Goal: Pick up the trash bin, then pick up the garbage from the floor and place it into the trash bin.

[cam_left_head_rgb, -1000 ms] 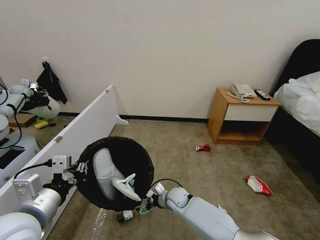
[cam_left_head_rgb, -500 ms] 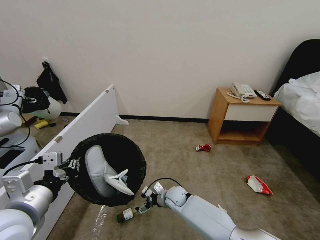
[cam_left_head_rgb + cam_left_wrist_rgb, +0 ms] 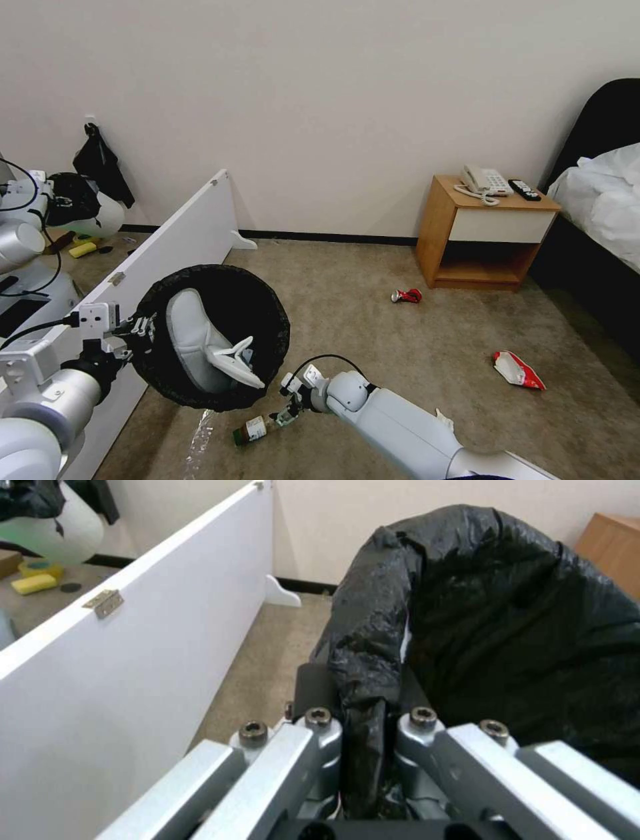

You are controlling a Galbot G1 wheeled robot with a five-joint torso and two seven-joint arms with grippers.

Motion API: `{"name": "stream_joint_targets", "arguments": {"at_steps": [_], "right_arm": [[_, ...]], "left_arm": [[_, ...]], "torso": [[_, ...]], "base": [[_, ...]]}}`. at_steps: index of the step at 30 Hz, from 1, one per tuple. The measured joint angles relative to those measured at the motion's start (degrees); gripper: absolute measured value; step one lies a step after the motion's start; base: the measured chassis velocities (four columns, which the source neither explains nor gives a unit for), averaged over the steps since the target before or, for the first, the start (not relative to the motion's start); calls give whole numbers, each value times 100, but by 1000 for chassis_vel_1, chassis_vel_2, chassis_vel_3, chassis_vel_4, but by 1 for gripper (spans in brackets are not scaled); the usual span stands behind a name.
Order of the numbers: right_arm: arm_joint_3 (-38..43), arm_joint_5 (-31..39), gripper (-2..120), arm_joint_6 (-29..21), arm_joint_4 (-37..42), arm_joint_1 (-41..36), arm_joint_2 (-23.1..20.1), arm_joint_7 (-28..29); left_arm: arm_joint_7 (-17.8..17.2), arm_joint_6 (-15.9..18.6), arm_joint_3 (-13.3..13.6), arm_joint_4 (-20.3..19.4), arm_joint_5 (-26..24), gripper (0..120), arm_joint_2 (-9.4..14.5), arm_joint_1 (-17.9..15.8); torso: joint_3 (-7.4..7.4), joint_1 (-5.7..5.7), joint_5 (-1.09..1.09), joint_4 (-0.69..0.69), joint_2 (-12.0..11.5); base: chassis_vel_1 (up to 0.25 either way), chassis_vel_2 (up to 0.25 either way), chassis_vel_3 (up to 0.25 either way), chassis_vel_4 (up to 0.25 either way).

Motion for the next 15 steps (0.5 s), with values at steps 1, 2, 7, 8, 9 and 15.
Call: {"name": "stream_joint_targets", "arguments": {"at_steps": [1,2,7,8,9,15], "right_arm": [[0,0,100,0,0,0,0,0],[-9,-64,100,17,-48,8,21,-29],[-27,-189,100,60,-147,18,62,-115],[-48,-245,100,74,-152,20,66,-139],[-69,-310,100,86,-158,27,71,-158],[-146,-526,100,123,-187,76,115,-212]], "left_arm": [[0,0,0,0,0,4,0,0],[-2,0,10,-3,0,4,-3,-7],[-9,0,58,-5,5,4,-15,-39],[-10,0,76,-5,9,4,-17,-51],[-13,0,93,-5,13,4,-19,-63],[-15,0,108,-11,16,4,-19,-74]], "torso": [[0,0,0,0,0],[0,0,0,0,0],[0,0,0,0,0],[0,0,0,0,0],[0,0,0,-1,0],[0,0,0,-1,0]], "base": [[0,0,0,0],[0,0,0,0],[0,0,0,0],[0,0,0,0],[0,0,0,0],[0,0,0,0]]}}
